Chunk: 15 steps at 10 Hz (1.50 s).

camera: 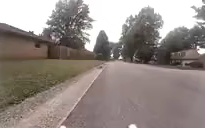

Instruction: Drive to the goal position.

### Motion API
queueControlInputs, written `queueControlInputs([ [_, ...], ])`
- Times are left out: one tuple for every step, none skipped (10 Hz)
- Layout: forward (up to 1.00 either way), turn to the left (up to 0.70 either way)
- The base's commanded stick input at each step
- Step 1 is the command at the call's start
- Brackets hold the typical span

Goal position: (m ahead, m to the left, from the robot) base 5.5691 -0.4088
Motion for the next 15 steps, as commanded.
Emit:
queueControlInputs([
  [0.70,0.00],
  [0.70,0.00],
  [0.70,0.00],
  [0.70,0.00],
  [0.70,0.00],
  [0.70,0.00],
  [0.70,0.00],
  [0.70,0.00],
  [0.70,0.00],
  [0.70,0.00],
  [0.70,0.00],
  [0.70,0.00],
  [0.70,0.00],
  [0.70,0.00],
  [0.70,0.00],
])
